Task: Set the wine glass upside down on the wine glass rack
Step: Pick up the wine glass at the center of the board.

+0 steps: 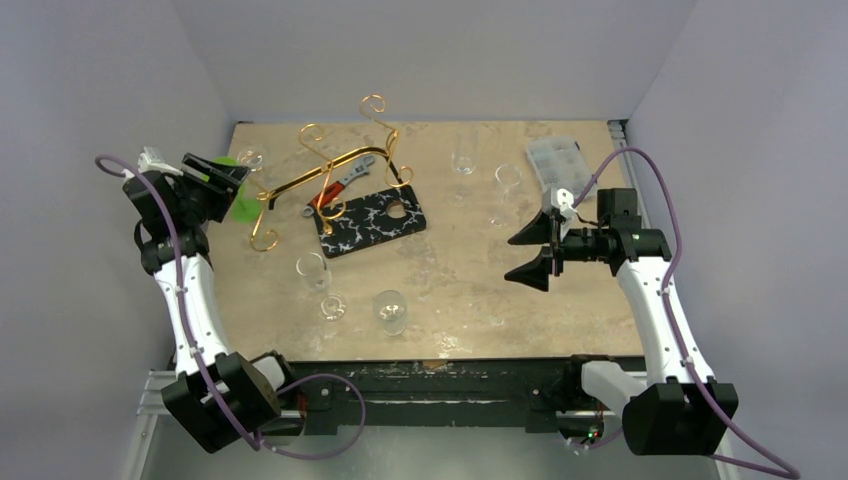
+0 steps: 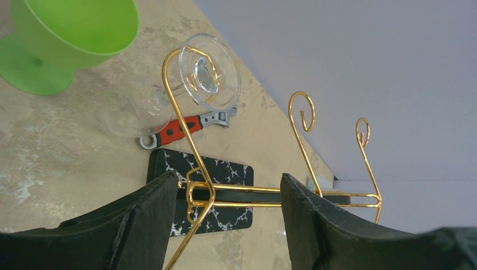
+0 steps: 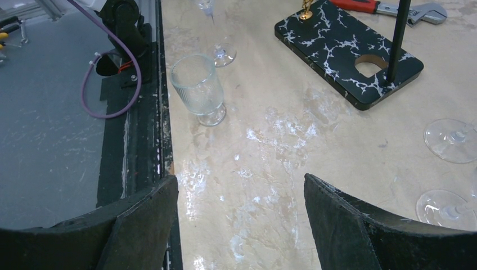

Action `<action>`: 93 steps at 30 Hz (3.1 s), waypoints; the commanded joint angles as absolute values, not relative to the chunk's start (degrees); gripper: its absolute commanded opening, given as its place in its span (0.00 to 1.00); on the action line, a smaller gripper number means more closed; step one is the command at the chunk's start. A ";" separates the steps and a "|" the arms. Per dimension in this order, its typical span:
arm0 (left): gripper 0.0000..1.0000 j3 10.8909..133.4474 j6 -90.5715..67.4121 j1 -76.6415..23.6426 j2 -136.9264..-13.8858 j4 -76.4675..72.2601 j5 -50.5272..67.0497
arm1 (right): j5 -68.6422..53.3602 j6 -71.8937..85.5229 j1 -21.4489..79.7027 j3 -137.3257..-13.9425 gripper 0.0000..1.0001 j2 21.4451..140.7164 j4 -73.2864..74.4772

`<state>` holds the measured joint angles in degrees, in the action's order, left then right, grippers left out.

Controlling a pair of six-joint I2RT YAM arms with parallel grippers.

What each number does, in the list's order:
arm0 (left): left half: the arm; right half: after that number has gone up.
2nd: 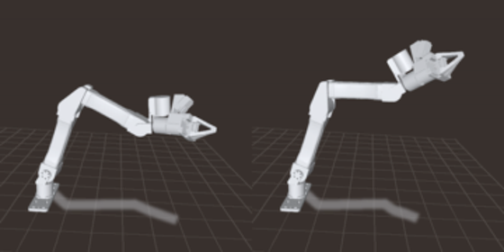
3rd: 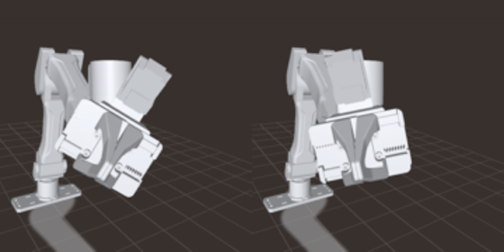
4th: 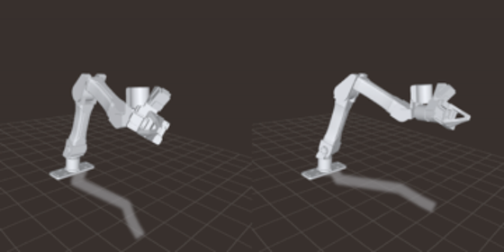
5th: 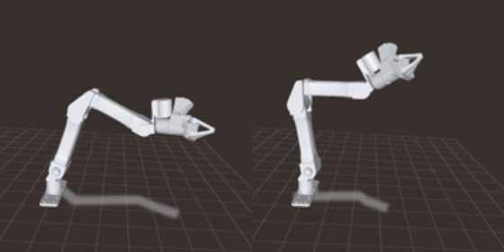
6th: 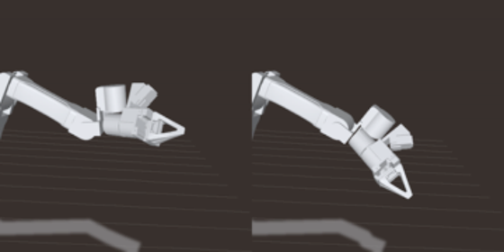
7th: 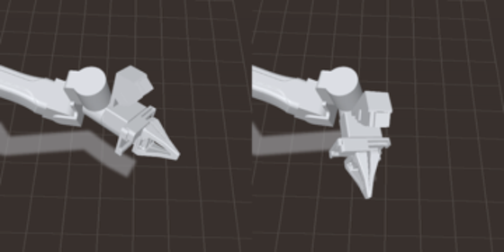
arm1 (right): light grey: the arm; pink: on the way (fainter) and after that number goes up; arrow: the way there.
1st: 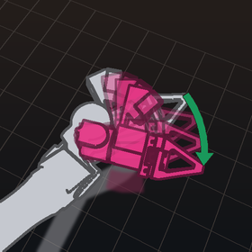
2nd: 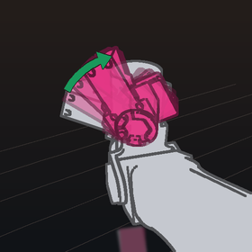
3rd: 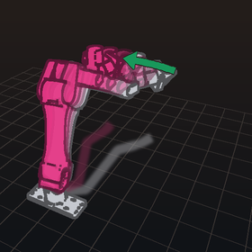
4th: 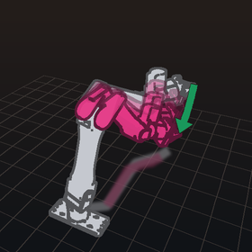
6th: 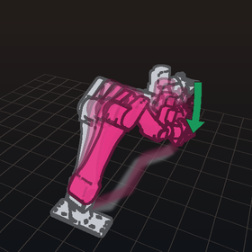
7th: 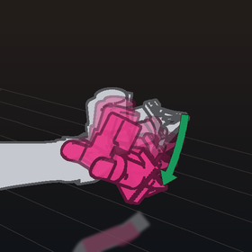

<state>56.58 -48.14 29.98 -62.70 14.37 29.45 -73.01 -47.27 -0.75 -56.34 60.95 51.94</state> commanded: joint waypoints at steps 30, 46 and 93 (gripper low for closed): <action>0.65 82.67 -45.80 31.02 -81.77 43.10 6.88 | -68.52 -48.77 6.81 -60.53 0.81 63.94 53.44; 0.58 93.24 -51.77 25.74 -95.99 50.76 -7.32 | -66.32 -49.74 8.09 -60.68 0.80 65.86 54.45; 0.00 83.45 -47.18 24.69 -78.39 42.37 -22.71 | -65.52 -50.34 8.07 -59.94 0.80 64.49 54.29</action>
